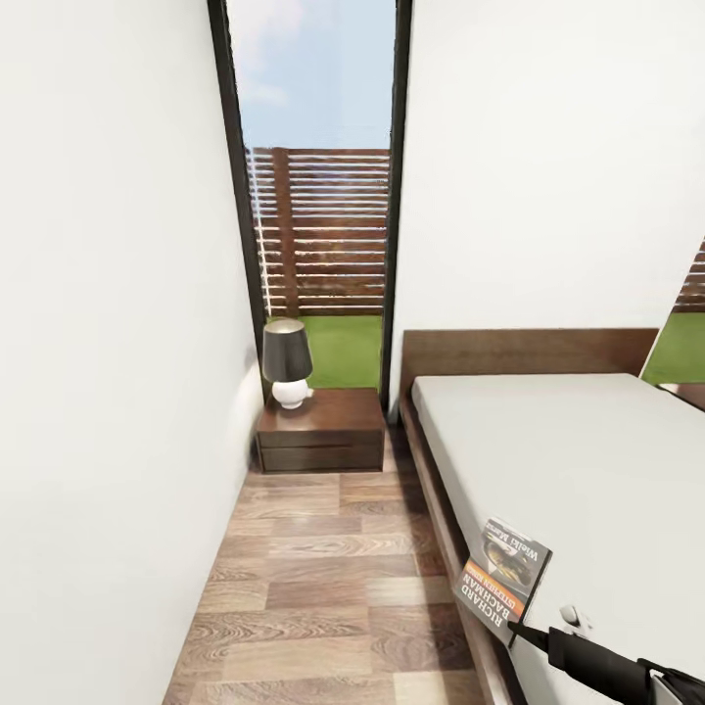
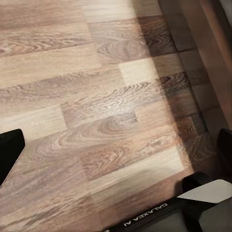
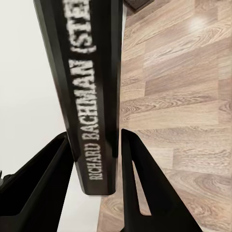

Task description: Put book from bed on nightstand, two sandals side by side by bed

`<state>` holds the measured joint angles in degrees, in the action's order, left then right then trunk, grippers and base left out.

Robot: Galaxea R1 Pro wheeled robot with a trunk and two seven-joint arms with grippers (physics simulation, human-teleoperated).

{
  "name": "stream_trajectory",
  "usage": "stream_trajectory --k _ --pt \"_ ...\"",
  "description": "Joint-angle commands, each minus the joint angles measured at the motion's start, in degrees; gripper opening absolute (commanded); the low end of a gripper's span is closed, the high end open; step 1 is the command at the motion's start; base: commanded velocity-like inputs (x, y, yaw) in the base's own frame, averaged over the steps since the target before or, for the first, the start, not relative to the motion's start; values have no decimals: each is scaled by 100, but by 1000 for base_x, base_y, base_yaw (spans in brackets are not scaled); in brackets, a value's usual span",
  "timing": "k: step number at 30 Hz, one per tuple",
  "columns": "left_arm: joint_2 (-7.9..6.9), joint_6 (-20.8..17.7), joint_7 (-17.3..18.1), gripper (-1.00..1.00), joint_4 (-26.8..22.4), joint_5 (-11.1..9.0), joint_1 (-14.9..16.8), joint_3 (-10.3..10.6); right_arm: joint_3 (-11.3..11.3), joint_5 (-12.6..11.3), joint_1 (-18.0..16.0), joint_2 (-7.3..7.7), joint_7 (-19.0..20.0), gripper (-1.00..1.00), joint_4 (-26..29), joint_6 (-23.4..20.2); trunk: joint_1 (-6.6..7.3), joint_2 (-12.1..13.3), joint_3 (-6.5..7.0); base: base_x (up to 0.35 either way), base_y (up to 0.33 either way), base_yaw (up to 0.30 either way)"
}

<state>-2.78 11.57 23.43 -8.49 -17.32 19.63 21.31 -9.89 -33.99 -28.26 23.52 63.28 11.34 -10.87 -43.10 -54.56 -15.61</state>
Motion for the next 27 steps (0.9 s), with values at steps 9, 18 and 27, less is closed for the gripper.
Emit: stream_trajectory --k 9,18,27 --pt "-3 21 12 100 5 -52 5 49 -31 -64 -4 2 18 -100 -10 -43 -3 -5 -7 64 1 0" --pt "-3 21 12 100 5 -52 5 49 -31 -64 -4 4 10 -100 -4 -42 -3 -5 -7 281 0 0" --pt "-3 21 12 100 5 -52 5 49 -31 -64 -4 4 9 -100 -13 -44 -3 -5 -7 322 0 0"
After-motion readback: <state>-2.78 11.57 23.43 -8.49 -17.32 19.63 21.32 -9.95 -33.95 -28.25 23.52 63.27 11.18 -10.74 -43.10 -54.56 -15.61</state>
